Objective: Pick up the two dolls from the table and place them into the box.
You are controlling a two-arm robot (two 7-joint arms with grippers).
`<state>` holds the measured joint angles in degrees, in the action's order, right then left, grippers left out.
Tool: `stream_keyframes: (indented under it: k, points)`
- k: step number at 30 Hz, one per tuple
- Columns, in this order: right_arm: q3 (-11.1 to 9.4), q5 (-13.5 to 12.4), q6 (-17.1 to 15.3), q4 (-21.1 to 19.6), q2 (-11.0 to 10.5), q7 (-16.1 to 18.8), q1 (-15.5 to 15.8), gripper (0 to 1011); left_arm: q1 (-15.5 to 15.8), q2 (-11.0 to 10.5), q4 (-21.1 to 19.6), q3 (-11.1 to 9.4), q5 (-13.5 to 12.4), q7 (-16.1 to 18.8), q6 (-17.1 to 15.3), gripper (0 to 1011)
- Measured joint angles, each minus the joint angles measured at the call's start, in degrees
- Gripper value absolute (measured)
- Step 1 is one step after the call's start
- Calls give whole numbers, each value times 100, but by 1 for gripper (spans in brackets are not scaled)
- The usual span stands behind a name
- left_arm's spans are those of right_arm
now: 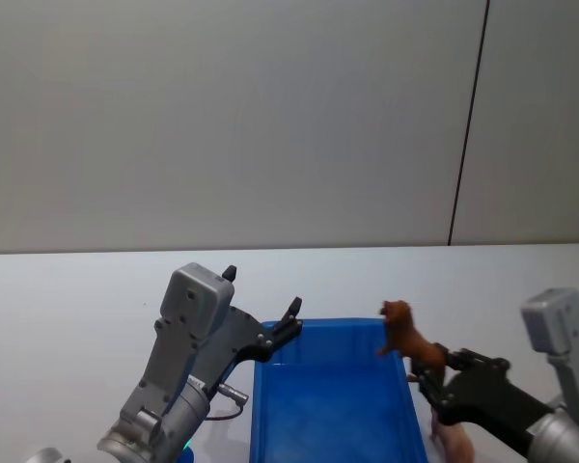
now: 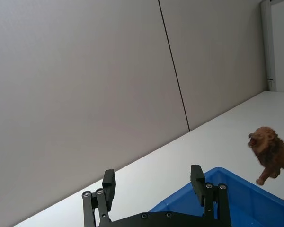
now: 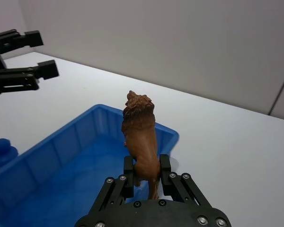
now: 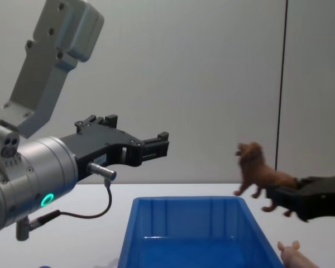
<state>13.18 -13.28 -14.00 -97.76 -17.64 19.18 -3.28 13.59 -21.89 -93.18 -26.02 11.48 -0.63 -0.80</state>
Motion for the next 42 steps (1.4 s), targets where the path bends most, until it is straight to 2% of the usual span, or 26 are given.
stream_keyframes:
  k: [8, 17, 19, 20, 21, 27, 28, 30, 34, 35, 37, 39, 40, 42]
  points:
    - [156, 46, -111, 320, 247, 364, -327, 306, 0, 0, 0, 0, 0, 0, 0, 1001]
    - [244, 73, -171, 525, 375, 498, -497, 310, 0, 0, 0, 0, 0, 0, 0, 1001]
    - [257, 77, -183, 557, 393, 508, -524, 344, 0, 0, 0, 0, 0, 0, 0, 1001]
    - [260, 81, -187, 568, 398, 509, -533, 402, 0, 0, 0, 0, 0, 0, 0, 1001]
    - [266, 83, -190, 579, 406, 509, -542, 402, 0, 0, 0, 0, 0, 0, 0, 1002]
    - [287, 95, -179, 638, 429, 483, -582, 628, 0, 0, 0, 0, 0, 0, 0, 1001]
    - [288, 95, -173, 640, 431, 475, -583, 628, 0, 0, 0, 0, 0, 0, 0, 1001]
    - [289, 96, -146, 644, 432, 442, -584, 734, 0, 0, 0, 0, 0, 0, 0, 1001]
    - [286, 95, -90, 629, 423, 358, -569, 843, 0, 0, 0, 0, 0, 0, 0, 1001]
    - [283, 96, -75, 619, 418, 334, -562, 843, 0, 0, 0, 0, 0, 0, 0, 1001]
    - [273, 93, -39, 579, 397, 264, -534, 921, 0, 0, 0, 0, 0, 0, 0, 1001]
    - [262, 90, -12, 542, 377, 203, -506, 942, 0, 0, 0, 0, 0, 0, 0, 1001]
    - [251, 87, 12, 500, 357, 146, -477, 1000, 0, 0, 0, 0, 0, 0, 0, 1001]
    - [239, 84, 33, 452, 333, 86, -442, 1001, 0, 0, 0, 0, 0, 0, 0, 1001]
